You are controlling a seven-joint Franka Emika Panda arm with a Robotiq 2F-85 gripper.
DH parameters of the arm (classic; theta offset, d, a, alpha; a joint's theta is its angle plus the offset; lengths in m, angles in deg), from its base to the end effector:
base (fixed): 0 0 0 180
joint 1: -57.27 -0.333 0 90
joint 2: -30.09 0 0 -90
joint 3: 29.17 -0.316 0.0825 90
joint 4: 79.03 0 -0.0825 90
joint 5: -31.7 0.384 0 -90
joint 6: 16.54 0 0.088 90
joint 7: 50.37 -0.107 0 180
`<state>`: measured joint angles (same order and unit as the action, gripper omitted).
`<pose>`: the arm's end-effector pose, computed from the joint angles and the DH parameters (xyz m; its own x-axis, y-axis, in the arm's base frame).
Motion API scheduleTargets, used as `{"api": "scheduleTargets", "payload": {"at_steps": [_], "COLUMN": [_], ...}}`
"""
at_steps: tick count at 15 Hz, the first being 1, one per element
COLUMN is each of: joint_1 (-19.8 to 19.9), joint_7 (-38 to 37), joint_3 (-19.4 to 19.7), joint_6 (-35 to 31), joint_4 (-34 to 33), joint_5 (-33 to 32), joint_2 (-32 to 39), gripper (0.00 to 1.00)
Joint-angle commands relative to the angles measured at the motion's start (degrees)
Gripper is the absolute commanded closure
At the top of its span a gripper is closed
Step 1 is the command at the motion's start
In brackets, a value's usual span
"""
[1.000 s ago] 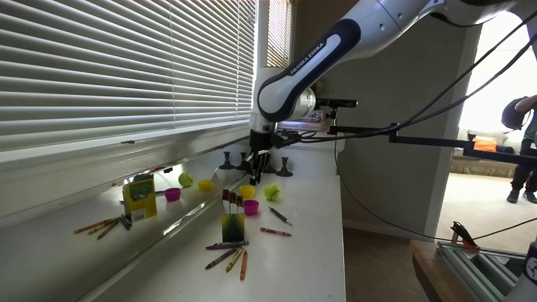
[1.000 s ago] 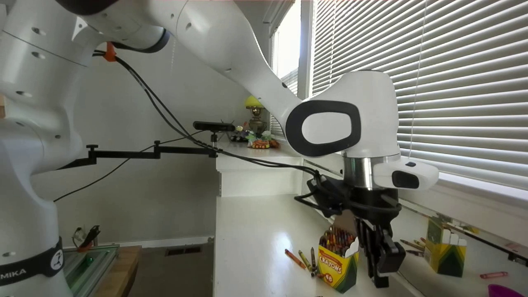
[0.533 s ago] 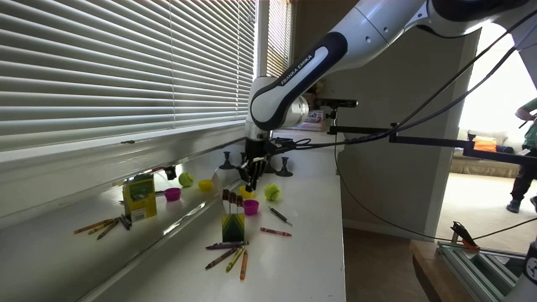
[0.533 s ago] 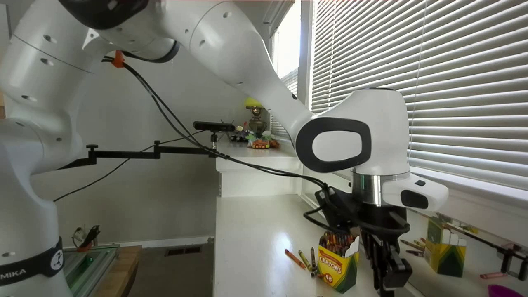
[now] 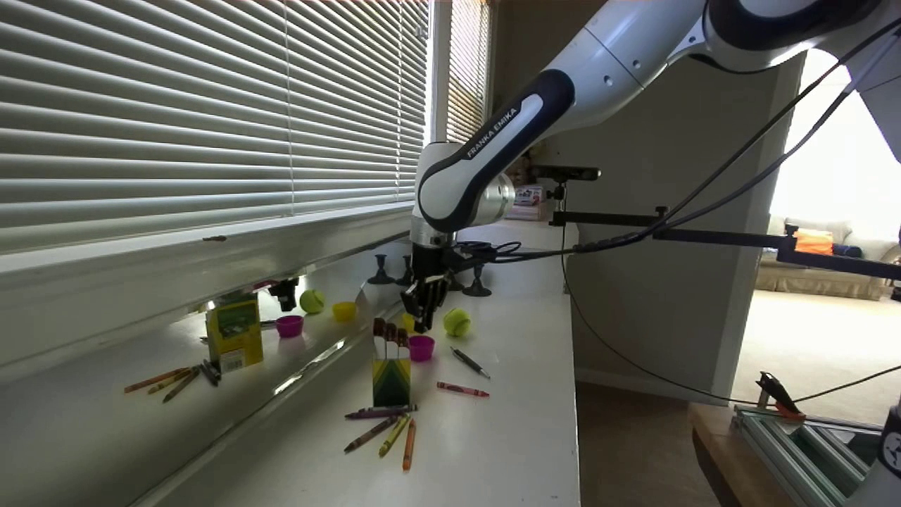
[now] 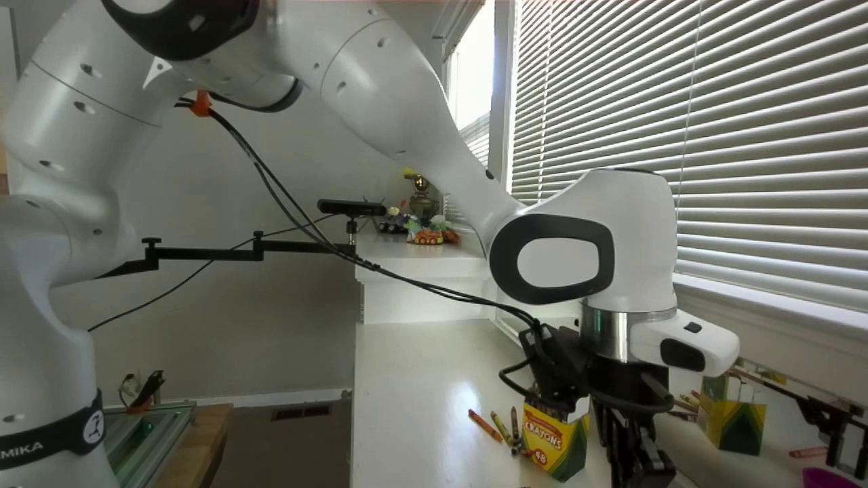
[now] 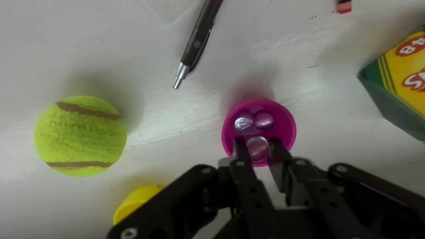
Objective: Put two shiny objects in the pink bowl then put the pink crayon in the box on the counter.
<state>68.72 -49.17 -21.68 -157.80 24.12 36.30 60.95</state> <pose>0.6337 -0.2097 0.2621 0.9327 -0.3357 0.1318 -0.3401 -0.9403 0.0117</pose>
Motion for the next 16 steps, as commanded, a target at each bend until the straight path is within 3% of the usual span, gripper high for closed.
{"api": "scheduleTargets", "payload": {"at_steps": [1, 2, 4, 10, 12, 16], "joint_1": [0.83, 0.86, 0.80, 0.25, 0.03, -0.29], "joint_7": [-0.30, -0.32, -0.29, 0.71, 1.45, 2.01], "joint_3": [-0.75, -0.78, -0.80, -0.69, -0.42, 0.48], "joint_6": [0.54, 0.63, 0.47, 0.08, 0.96, 1.47], "joint_4": [-1.70, -1.74, -1.43, 2.43, 4.02, 8.22], "joint_5": [1.03, 1.08, 1.02, 0.06, -0.78, -2.25], "joint_2": [1.36, 1.47, 1.22, -4.09, -6.57, -12.00], "gripper": [0.88, 0.54, 0.48, 0.06, 0.00, 0.00]}}
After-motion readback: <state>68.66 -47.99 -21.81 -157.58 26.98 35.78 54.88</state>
